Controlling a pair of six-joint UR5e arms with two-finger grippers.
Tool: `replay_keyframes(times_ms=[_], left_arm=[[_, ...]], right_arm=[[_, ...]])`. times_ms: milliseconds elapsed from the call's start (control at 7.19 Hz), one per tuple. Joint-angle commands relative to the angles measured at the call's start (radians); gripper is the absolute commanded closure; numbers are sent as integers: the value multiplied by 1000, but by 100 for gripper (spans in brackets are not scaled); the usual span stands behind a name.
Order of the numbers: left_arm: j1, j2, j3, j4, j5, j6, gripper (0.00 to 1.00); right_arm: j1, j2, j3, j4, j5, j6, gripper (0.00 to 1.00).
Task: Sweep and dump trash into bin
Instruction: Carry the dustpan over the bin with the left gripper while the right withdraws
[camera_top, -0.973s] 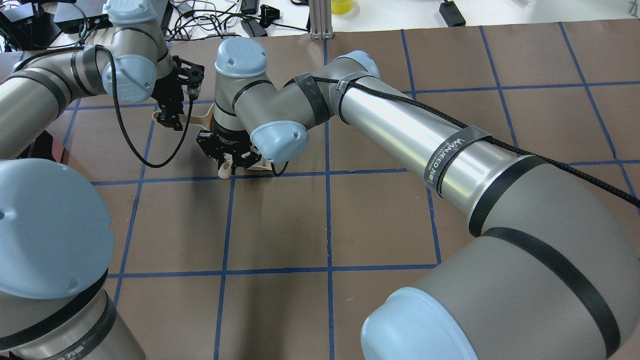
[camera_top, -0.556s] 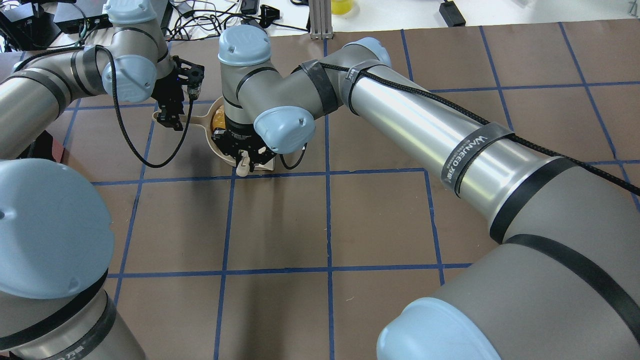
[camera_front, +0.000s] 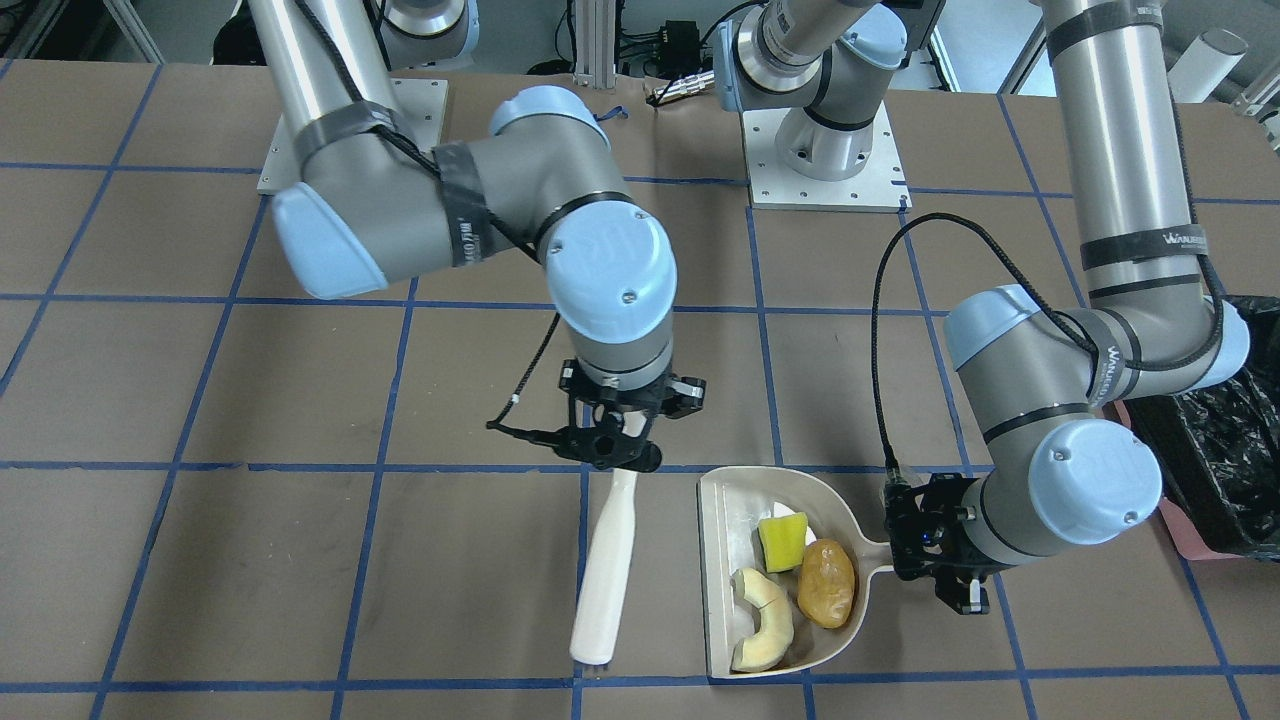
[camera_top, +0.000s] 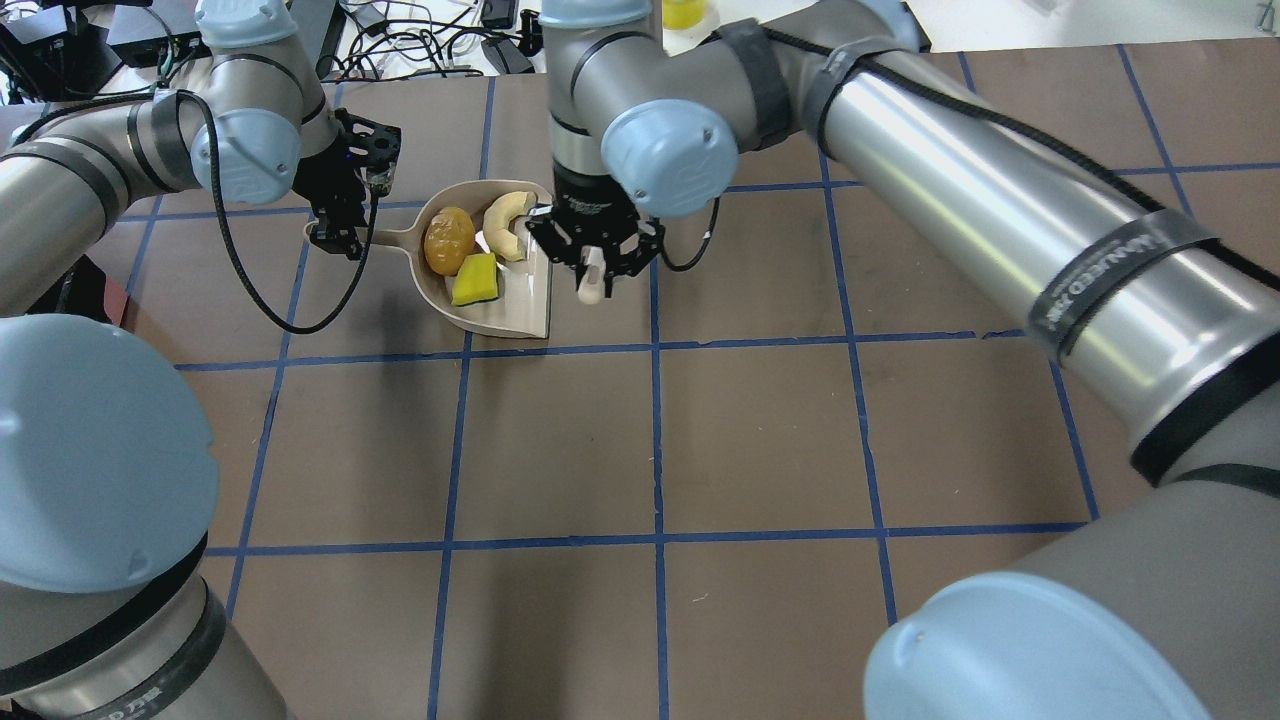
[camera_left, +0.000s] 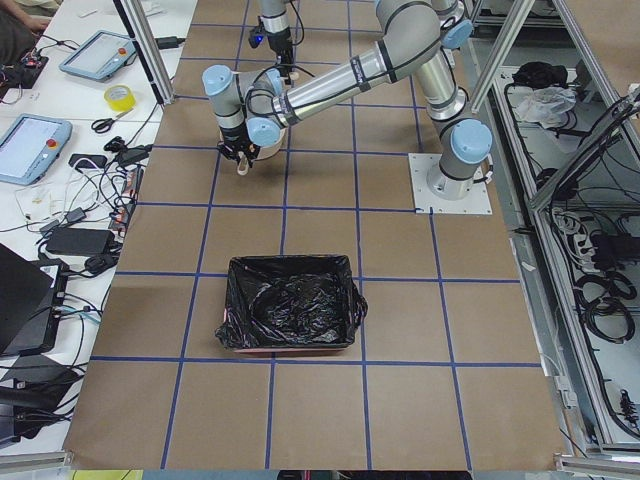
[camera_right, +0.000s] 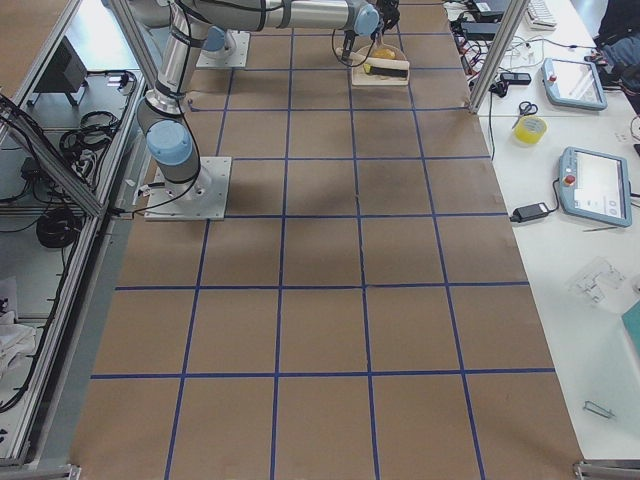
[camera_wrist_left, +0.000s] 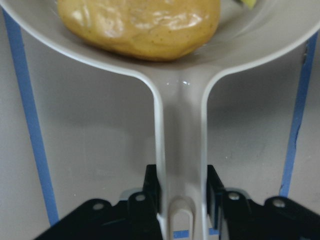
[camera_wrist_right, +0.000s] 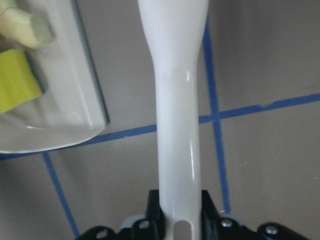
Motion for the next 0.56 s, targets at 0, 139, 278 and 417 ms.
replay_keyframes(times_ms=[0, 139, 278, 417], left_arm=[[73, 19, 3, -11, -76, 97, 100], [110, 29, 14, -40, -89, 150, 100], [135, 55, 16, -46, -83, 217, 100], [176, 89, 17, -78, -80, 295, 100]], right_arm=[[-192, -93, 44, 99, -51, -184, 100], [-302, -132, 87, 96, -54, -312, 100], [-405, -146, 143, 73, -92, -441, 100], [-497, -147, 168, 43, -114, -524, 100]])
